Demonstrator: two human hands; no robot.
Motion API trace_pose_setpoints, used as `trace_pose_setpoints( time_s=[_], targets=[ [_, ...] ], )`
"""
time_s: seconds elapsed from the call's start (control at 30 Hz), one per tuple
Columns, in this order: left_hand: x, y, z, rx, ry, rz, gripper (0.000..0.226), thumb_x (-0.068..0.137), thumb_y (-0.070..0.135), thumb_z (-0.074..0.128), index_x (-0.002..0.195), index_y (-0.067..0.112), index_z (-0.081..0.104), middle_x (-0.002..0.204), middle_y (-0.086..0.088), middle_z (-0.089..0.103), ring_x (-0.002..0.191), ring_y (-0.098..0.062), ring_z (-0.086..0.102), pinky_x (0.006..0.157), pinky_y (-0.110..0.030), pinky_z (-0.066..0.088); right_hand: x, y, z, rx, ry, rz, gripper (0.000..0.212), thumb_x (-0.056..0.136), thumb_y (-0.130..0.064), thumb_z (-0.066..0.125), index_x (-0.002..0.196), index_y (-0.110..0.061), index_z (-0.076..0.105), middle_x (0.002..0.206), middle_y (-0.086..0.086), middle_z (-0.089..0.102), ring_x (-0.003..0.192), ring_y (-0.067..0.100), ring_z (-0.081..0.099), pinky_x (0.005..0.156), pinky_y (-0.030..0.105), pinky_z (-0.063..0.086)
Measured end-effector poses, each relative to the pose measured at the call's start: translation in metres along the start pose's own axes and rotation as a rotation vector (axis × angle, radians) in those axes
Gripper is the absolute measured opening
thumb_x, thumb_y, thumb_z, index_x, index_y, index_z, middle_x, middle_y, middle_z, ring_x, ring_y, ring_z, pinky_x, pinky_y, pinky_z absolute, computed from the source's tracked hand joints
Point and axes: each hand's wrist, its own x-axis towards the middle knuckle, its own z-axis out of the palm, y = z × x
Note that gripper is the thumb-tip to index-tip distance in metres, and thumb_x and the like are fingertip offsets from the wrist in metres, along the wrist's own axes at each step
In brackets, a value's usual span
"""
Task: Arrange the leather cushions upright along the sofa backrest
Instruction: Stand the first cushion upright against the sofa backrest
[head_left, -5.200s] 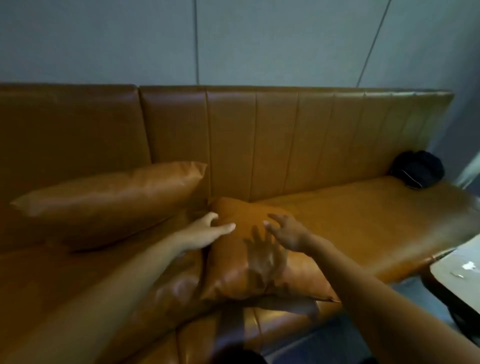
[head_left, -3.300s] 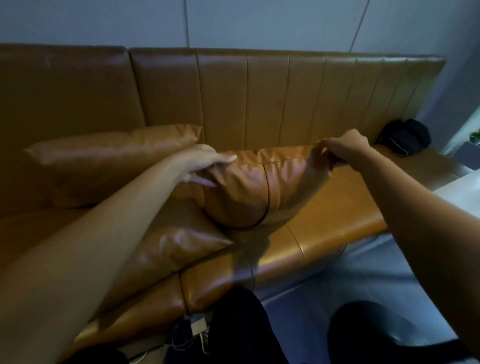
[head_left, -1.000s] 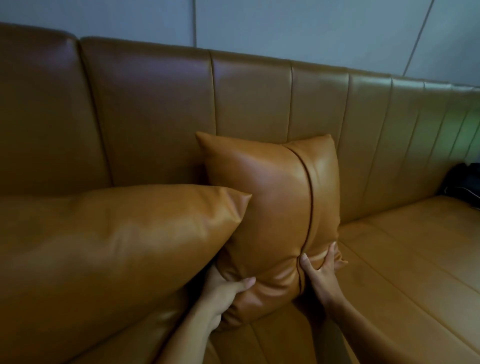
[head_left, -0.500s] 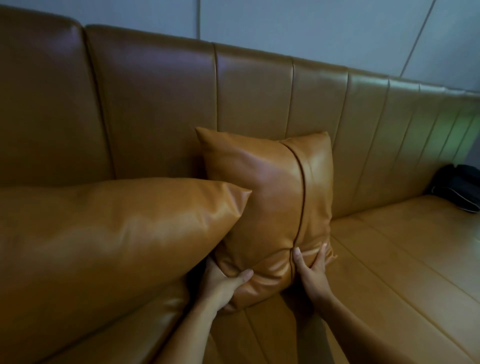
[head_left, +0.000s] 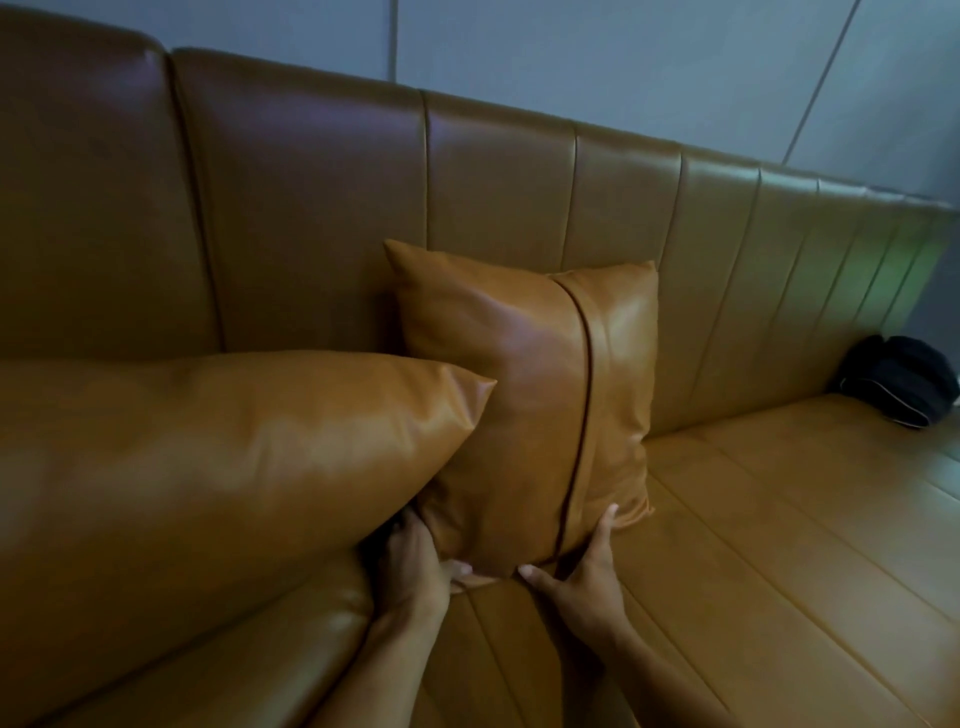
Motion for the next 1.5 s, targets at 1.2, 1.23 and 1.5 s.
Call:
trace_pose_setpoints(
  time_s=[1.2,1.23,1.5],
  targets=[
    [-0.032,-0.006,-0.035,0.089,-0.109,0.181,0.142,0.061,0.059,0.085,0.156,0.02,-0.013,0.161,-0.016,0.004,0.147,-0.04,0.014,0.117,-0.045,0.024,-0.064,-0.039,0.058,-0.206,0.023,0.168,0.111,0.091,-0.06,0.06,0.16,-0.009,-0.01,0.17,0.015,0.012,0.156,0.029,0.011,0.126,0.043,0.006],
    [-0.036,-0.007,-0.04,0.076,-0.126,0.206,0.142,0.061,0.061,0.084,0.156,0.021,-0.013,0.162,-0.015,0.001,0.148,-0.039,0.012,0.116,-0.044,0.024,-0.08,-0.05,0.075,-0.188,0.008,0.159,0.102,0.095,-0.055,0.056,0.161,-0.009,-0.006,0.17,0.013,0.013,0.157,0.027,0.01,0.125,0.041,0.003],
    [-0.076,-0.06,-0.089,-0.017,-0.203,0.292,0.137,0.064,0.066,0.079,0.153,0.035,-0.021,0.165,0.0,-0.013,0.151,-0.034,0.013,0.114,-0.047,0.036,-0.173,-0.101,0.162,-0.249,-0.252,0.087,0.065,0.105,-0.036,0.042,0.162,-0.022,0.012,0.17,-0.004,0.014,0.157,0.015,0.002,0.121,0.042,-0.013]
  ],
)
